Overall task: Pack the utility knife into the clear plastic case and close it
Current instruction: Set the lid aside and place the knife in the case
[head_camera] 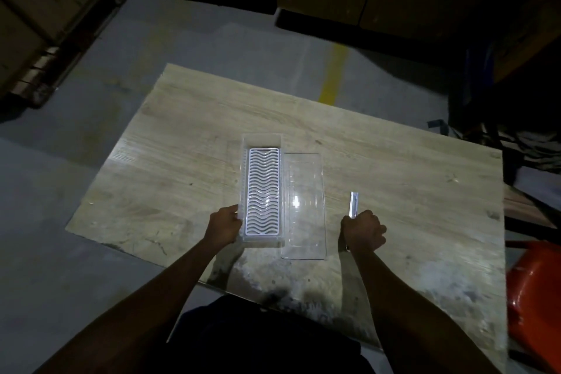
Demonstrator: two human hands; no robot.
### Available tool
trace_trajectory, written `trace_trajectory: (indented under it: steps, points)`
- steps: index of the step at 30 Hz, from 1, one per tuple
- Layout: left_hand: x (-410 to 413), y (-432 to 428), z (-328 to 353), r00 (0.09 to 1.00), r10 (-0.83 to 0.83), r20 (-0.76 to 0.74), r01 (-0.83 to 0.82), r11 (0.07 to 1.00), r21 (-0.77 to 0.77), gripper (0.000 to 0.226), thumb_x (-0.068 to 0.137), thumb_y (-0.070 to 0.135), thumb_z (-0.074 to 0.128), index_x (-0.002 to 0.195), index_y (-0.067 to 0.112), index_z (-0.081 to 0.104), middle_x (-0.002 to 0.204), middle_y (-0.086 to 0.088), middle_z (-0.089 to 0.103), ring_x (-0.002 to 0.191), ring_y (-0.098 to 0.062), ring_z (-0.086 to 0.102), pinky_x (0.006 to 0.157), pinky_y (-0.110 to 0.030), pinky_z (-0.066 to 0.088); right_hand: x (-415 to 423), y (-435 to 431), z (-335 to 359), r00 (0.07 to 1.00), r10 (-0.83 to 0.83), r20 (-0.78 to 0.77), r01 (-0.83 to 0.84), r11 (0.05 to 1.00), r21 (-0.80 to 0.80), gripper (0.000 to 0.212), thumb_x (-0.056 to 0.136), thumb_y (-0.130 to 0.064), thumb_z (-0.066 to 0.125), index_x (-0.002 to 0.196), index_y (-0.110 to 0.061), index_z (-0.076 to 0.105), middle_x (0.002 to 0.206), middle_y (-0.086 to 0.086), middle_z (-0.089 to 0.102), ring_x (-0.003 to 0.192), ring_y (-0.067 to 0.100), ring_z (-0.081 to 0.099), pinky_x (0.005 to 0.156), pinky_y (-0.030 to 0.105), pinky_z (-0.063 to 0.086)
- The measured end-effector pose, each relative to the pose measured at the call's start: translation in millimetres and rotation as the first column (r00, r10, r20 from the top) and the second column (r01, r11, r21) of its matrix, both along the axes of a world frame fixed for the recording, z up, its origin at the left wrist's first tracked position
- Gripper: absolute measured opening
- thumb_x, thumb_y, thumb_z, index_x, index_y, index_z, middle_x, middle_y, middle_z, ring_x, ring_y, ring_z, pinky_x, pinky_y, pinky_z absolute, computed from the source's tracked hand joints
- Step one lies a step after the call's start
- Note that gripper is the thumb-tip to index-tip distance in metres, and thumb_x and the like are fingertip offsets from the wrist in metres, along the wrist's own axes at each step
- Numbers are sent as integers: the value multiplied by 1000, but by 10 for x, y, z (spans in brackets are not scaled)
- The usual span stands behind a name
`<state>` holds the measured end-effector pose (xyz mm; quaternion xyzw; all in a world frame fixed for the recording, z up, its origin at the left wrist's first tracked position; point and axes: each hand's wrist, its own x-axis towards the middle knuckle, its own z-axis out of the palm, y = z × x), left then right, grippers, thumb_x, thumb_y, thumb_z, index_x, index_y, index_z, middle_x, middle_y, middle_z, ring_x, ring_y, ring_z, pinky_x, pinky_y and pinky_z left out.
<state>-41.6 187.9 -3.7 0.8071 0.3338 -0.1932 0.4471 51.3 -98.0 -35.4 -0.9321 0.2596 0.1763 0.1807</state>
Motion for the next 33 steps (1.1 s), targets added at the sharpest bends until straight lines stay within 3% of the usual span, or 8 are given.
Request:
trace_trajectory:
  steps: [3, 6, 8, 12, 19, 22, 24, 33]
  points:
    - [22, -46, -20, 999, 40, -9, -41, 999, -18, 38, 86, -2, 52, 120, 9, 64, 104, -33, 69, 89, -53, 65, 78, -57, 56, 21, -12, 28, 1000, -19, -13, 19, 1000, -11, 33, 77, -30, 64, 99, -6, 60, 102, 14, 64, 103, 38, 54, 87, 45, 44]
    - [16, -43, -15, 999, 19, -25, -19, 1000, 1, 40, 88, 2, 51, 126, 9, 60, 98, -28, 71, 65, -33, 65, 64, -35, 55, 3, 13, 45, 999, -20, -46, 19, 1000, -22, 36, 77, -36, 64, 100, -7, 61, 102, 13, 64, 104, 36, 53, 86, 45, 43]
    - [14, 2, -18, 1000, 4, -16, -5, 1000, -16, 44, 88, 2, 51, 131, 11, 57, 92, -30, 71, 55, -27, 60, 60, -30, 49, -36, 53, 62, 998, -20, -58, 19, 999, -31, 37, 77, -37, 65, 98, -8, 61, 101, 13, 64, 103, 36, 52, 85, 46, 43]
    - [32, 95, -2, 998, -57, -15, 57, 998, -20, 40, 89, 9, 51, 127, 15, 62, 93, -22, 74, 74, -36, 72, 69, -34, 55, -89, 157, 150, 999, -39, -30, 38, 999, -25, 36, 78, -38, 65, 98, -7, 63, 98, 13, 65, 100, 34, 52, 83, 44, 42]
    - [204, 279, 49, 988, -156, 6, 156, 988, -13, 33, 87, 19, 60, 118, 10, 66, 97, -18, 75, 71, -29, 71, 60, -27, 52, 7, 663, 508, 981, -142, 131, 124, 982, 141, 34, 83, -42, 67, 98, -11, 67, 103, 16, 65, 105, 36, 50, 78, 42, 38]
    - [298, 356, 59, 977, -215, 12, 215, 977, 4, 30, 86, 19, 62, 114, 8, 67, 102, -18, 75, 87, -34, 71, 77, -38, 56, 51, 978, 676, 965, -108, 240, 55, 975, 215, 25, 80, -39, 69, 91, -16, 68, 93, 9, 67, 104, 35, 49, 80, 43, 37]
    - [337, 396, 57, 973, -230, 12, 230, 973, 6, 24, 83, 16, 64, 105, 8, 68, 97, -18, 76, 85, -33, 72, 77, -38, 57, 67, 1203, 751, 959, -94, 266, 27, 969, 245, 22, 77, -36, 70, 88, -18, 68, 88, 5, 66, 103, 35, 49, 79, 42, 37]
    - [406, 533, -13, 940, -340, 13, 340, 940, -21, 6, 77, 23, 66, 80, 22, 60, 85, -9, 74, 75, -25, 69, 70, -29, 53, -136, 1972, 606, 985, 93, 143, -111, 986, 127, 34, 81, -43, 63, 99, -14, 68, 101, 9, 68, 106, 33, 51, 90, 49, 43]
